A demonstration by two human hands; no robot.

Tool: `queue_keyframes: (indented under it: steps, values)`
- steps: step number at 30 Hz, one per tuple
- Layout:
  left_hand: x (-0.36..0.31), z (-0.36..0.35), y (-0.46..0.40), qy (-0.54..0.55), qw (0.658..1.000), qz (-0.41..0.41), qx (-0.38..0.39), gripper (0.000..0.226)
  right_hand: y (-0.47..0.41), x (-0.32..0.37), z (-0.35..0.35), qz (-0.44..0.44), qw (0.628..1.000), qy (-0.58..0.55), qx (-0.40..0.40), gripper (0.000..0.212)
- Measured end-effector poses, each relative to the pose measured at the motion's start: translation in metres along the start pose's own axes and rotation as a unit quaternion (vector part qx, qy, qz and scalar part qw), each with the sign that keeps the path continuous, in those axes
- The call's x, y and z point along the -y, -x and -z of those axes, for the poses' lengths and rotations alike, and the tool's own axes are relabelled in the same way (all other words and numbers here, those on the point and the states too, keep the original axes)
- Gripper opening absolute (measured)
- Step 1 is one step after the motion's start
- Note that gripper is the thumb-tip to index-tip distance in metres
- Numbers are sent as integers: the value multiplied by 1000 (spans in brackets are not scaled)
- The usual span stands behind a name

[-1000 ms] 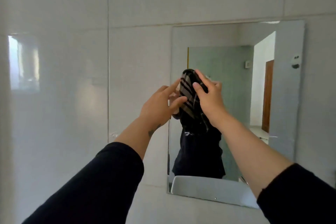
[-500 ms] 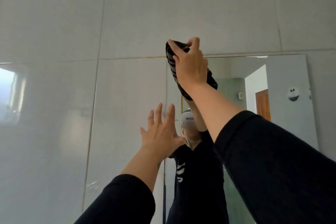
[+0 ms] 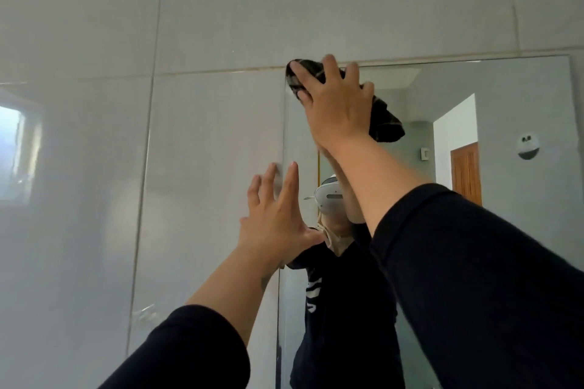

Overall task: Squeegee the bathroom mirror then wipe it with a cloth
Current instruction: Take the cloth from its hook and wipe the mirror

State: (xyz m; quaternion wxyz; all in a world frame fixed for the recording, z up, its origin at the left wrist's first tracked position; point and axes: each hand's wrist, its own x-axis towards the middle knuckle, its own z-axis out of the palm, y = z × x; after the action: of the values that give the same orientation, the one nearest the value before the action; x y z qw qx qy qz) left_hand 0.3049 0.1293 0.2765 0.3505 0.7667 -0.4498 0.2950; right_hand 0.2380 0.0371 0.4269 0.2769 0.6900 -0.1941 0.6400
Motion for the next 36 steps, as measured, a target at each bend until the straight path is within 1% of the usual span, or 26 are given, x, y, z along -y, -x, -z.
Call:
queue_keyframes:
  steps: [3, 6, 9, 12, 15, 18, 24, 28, 31, 34, 36]
  values:
    - [-6, 5, 3, -9, 1000, 9, -1, 116, -2, -31, 6, -54, 999, 3, -3, 45]
    - [-18, 7, 4, -37, 999, 8, -15, 114, 3, -58, 14, -80, 997, 19, -5, 44]
    - [-37, 4, -2, -82, 995, -41, -47, 110, 9, -84, 23, -101, 994, 27, 1, 44]
    - [-58, -2, -13, -98, 989, -86, -65, 106, 12, -109, 30, -128, 991, 37, 17, 44]
    - [-71, -10, -16, -96, 988, -103, -58, 103, 16, -131, 36, -154, 987, 40, 21, 44]
    - [-71, -18, -15, -92, 990, -93, -42, 107, 22, -157, 43, -192, 981, 38, 16, 45]
    - [-65, -22, -16, -93, 990, -93, -48, 114, 38, -209, 53, -279, 960, 30, -1, 44]
    - [-64, -23, -15, -94, 989, -95, -58, 115, 51, -228, 58, -314, 949, 13, -25, 46]
    - [-63, -24, -15, -93, 989, -93, -62, 115, 62, -234, 59, -374, 926, -5, -47, 46]
    - [-62, -24, -15, -102, 988, -93, -64, 115, 72, -225, 57, -424, 904, -12, -54, 46]
    - [-62, -24, -15, -100, 989, -91, -64, 114, 77, -212, 54, -432, 900, -8, -57, 46]
